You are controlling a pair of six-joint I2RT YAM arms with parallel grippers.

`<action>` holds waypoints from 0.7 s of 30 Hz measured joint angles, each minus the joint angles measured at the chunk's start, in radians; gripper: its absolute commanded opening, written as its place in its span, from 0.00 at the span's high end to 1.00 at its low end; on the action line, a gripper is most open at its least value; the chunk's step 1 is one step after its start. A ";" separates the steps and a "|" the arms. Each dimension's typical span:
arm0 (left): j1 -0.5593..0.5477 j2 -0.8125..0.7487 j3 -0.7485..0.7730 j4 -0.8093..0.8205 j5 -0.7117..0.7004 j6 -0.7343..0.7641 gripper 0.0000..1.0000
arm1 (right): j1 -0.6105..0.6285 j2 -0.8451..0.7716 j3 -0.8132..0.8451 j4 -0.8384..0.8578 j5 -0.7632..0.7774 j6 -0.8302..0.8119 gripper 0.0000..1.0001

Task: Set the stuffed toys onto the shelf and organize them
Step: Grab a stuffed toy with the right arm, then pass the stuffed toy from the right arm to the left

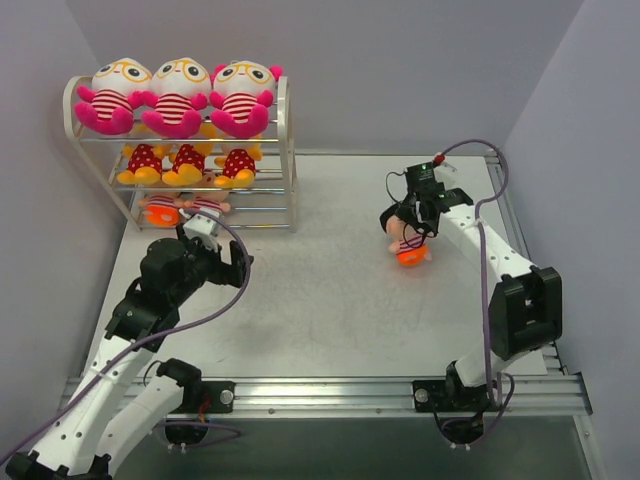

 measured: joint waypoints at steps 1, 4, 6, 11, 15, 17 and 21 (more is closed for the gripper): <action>0.000 0.015 0.001 0.000 0.008 -0.013 0.04 | 0.015 -0.025 -0.016 0.027 -0.003 0.043 1.00; -0.009 0.053 0.003 0.002 0.021 -0.060 0.04 | 0.057 -0.100 -0.072 0.095 -0.006 0.173 1.00; -0.023 0.068 0.003 0.007 0.027 -0.099 0.04 | 0.082 -0.138 -0.105 0.129 -0.007 0.253 1.00; -0.105 0.097 0.003 0.039 -0.006 -0.203 0.04 | 0.131 -0.200 -0.164 0.187 0.001 0.430 1.00; -0.214 0.106 -0.017 0.105 -0.078 -0.291 0.04 | 0.156 -0.269 -0.230 0.238 0.016 0.567 1.00; -0.277 0.114 -0.045 0.165 -0.124 -0.341 0.04 | 0.171 -0.317 -0.279 0.278 0.021 0.638 1.00; -0.409 0.175 -0.100 0.286 -0.236 -0.415 0.04 | 0.199 -0.369 -0.319 0.320 0.030 0.743 1.00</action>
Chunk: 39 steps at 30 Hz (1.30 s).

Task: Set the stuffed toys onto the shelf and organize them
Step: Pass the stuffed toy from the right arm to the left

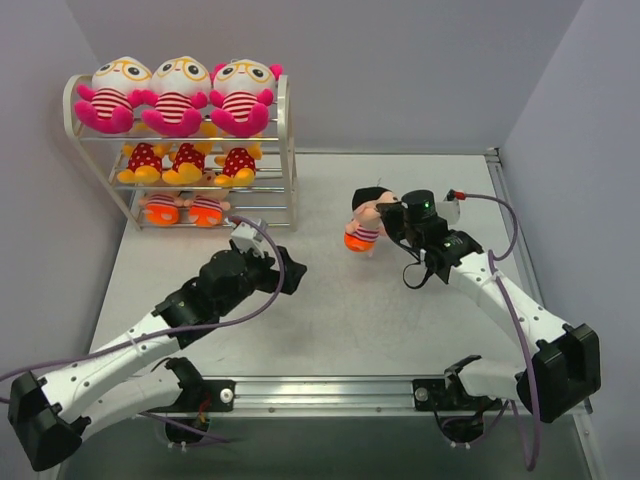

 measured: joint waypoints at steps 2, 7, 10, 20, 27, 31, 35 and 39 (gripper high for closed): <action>-0.063 0.050 -0.015 0.071 -0.065 -0.019 0.05 | 0.017 -0.005 0.000 0.026 0.000 0.036 1.00; -0.183 0.206 -0.024 0.292 -0.183 -0.014 0.05 | 0.045 -0.005 0.000 0.060 -0.001 0.097 1.00; -0.208 0.294 -0.024 0.415 -0.223 0.000 0.07 | 0.056 -0.008 0.000 0.064 -0.001 0.116 1.00; -0.219 0.547 -0.016 0.702 -0.301 0.079 0.10 | 0.077 -0.038 0.000 0.071 -0.002 0.160 1.00; -0.219 0.655 0.018 0.830 -0.339 0.119 0.17 | 0.096 -0.039 -0.004 0.072 -0.013 0.169 1.00; -0.219 0.701 0.047 0.880 -0.349 0.132 0.24 | 0.101 -0.039 -0.016 0.072 -0.015 0.174 0.99; -0.216 0.727 0.057 0.898 -0.358 0.131 0.45 | 0.101 -0.041 -0.016 0.083 -0.014 0.179 0.97; -0.206 0.737 0.058 0.910 -0.359 0.106 0.70 | 0.104 -0.042 -0.016 0.088 -0.014 0.179 0.95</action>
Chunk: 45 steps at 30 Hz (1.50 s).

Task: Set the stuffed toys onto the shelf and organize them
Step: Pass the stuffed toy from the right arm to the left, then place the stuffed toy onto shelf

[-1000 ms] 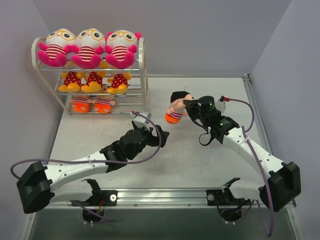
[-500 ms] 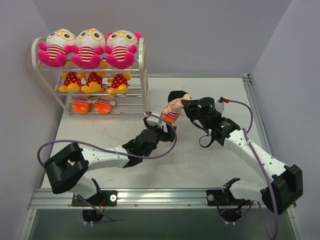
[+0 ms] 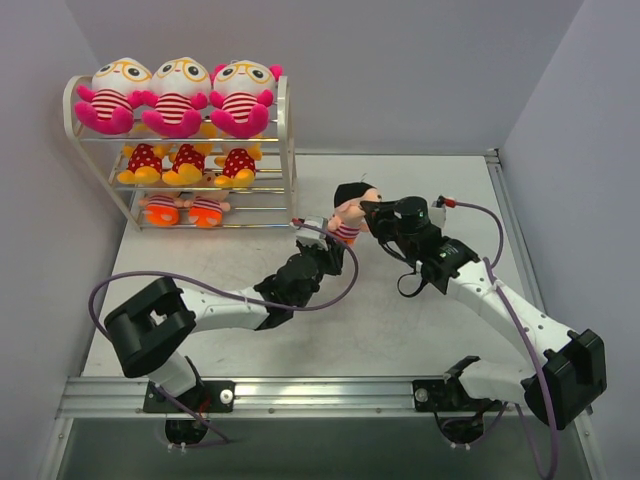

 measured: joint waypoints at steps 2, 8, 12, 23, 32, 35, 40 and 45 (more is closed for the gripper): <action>0.009 0.000 0.000 0.006 0.000 -0.016 0.82 | 0.005 0.000 0.000 0.003 0.000 0.000 0.94; 0.036 -0.013 -0.017 0.006 0.018 -0.072 0.98 | 0.017 0.000 -0.013 0.027 0.003 0.000 0.68; 0.057 -0.055 -0.064 -0.002 0.047 -0.118 0.97 | 0.018 0.000 -0.021 0.032 0.005 -0.023 0.43; 0.101 -0.275 -0.261 -0.015 0.137 -0.306 0.97 | 0.027 -0.010 -0.032 0.024 0.036 -0.169 0.03; 0.167 -0.515 -0.455 -0.151 0.181 -0.500 0.97 | 0.029 -0.019 0.028 -0.043 0.088 -0.372 0.04; 0.189 -0.646 -0.517 -0.237 0.187 -0.554 0.98 | 0.029 -0.051 0.028 -0.071 0.132 -0.426 0.04; 0.291 -0.870 -0.581 -0.399 0.212 -0.618 0.97 | 0.029 -0.125 0.027 -0.097 0.230 -0.517 0.04; 0.466 -0.944 -0.612 -0.473 0.323 -0.637 0.98 | 0.029 -0.159 0.023 -0.111 0.332 -0.605 0.04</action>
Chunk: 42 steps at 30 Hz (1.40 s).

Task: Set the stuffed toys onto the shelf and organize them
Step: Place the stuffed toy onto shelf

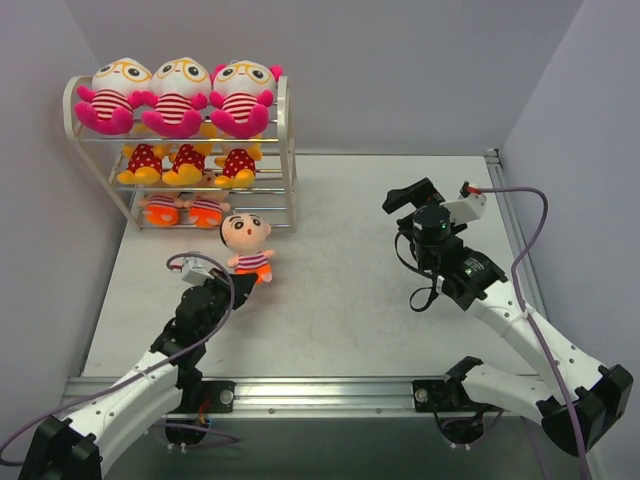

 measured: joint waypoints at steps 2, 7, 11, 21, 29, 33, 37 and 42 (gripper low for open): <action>0.068 0.018 -0.006 -0.009 0.060 -0.003 0.98 | 0.000 -0.011 -0.010 0.000 0.034 -0.029 0.04; 0.197 0.126 -0.004 0.002 0.216 0.009 0.98 | 0.000 -0.043 -0.045 0.003 0.097 -0.086 0.04; 0.276 0.263 0.018 0.027 0.339 0.019 0.98 | -0.001 -0.056 -0.058 0.004 0.130 -0.119 0.04; 0.358 0.476 0.170 0.153 0.497 0.068 0.97 | -0.027 -0.103 -0.097 0.022 0.168 -0.187 0.04; 0.394 0.678 0.246 0.268 0.568 0.069 0.98 | -0.055 -0.131 -0.116 0.035 0.170 -0.223 0.04; 0.399 0.733 0.285 0.298 0.583 0.078 0.98 | -0.065 -0.146 -0.125 0.042 0.169 -0.241 0.04; 0.405 0.769 0.328 0.331 0.589 0.092 0.98 | -0.071 -0.156 -0.135 0.065 0.168 -0.261 0.04; 0.415 0.841 0.356 0.402 0.602 0.093 0.98 | -0.075 -0.164 -0.145 0.076 0.161 -0.282 0.04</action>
